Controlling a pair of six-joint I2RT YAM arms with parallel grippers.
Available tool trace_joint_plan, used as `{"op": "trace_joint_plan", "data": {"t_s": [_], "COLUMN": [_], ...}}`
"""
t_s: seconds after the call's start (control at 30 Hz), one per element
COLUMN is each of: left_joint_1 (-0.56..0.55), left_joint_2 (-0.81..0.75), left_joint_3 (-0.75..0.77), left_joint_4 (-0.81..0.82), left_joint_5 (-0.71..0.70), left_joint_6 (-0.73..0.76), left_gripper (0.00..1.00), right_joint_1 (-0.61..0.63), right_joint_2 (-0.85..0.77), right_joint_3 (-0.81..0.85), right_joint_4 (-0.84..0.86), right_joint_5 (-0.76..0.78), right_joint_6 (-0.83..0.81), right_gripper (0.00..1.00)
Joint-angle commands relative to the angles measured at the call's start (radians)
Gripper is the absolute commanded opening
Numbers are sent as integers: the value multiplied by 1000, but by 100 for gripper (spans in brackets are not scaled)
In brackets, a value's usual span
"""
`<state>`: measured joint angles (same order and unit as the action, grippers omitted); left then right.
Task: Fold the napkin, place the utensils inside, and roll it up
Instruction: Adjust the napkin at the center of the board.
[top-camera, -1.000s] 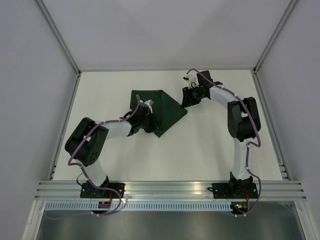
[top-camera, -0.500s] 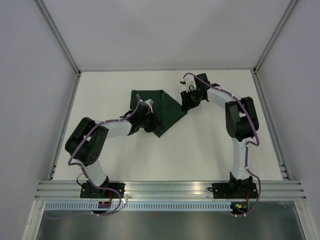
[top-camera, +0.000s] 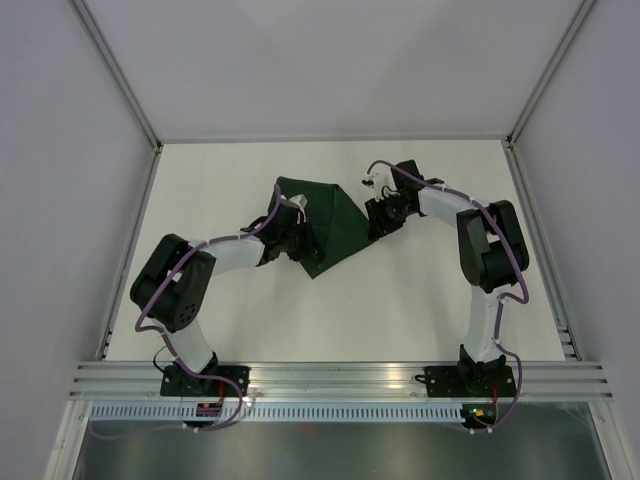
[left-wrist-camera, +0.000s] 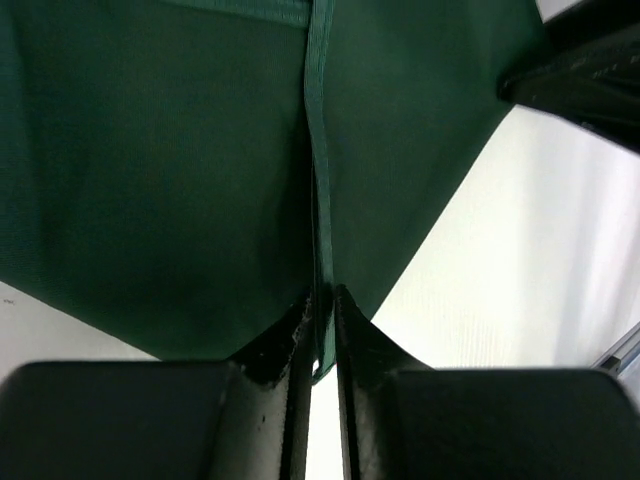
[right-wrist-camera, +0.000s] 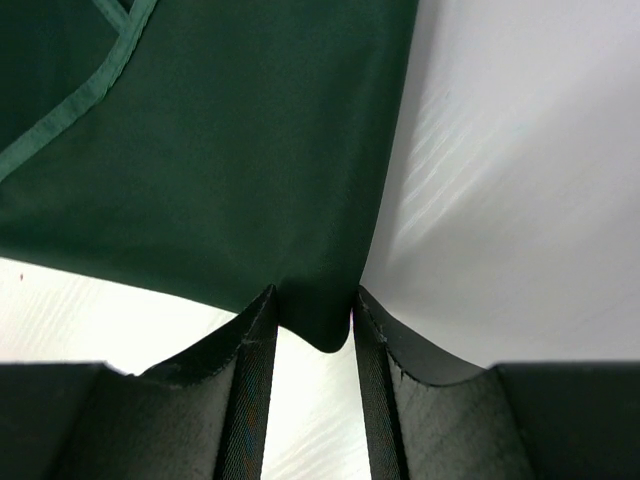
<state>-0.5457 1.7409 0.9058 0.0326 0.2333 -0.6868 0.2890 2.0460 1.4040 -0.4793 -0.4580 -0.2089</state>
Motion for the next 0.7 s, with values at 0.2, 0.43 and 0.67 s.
{"op": "trace_joint_plan", "data": {"t_s": [0.2, 0.43, 0.67], "left_joint_1": [21, 50, 119], "left_joint_2": [-14, -23, -113], "left_joint_3": [90, 136, 113], "left_joint_4": [-71, -100, -125], "left_joint_5": [-29, -44, -86], "left_joint_6": [64, 76, 66], "left_gripper": [22, 29, 37], "right_joint_1": [29, 68, 52], "right_joint_2": [-155, -230, -245], "right_joint_3": [-123, -163, -137], "right_joint_4": [-65, -113, -116], "right_joint_5": [-85, -114, -73], "right_joint_6": [-58, -76, -76], "right_gripper": [41, 42, 45]}}
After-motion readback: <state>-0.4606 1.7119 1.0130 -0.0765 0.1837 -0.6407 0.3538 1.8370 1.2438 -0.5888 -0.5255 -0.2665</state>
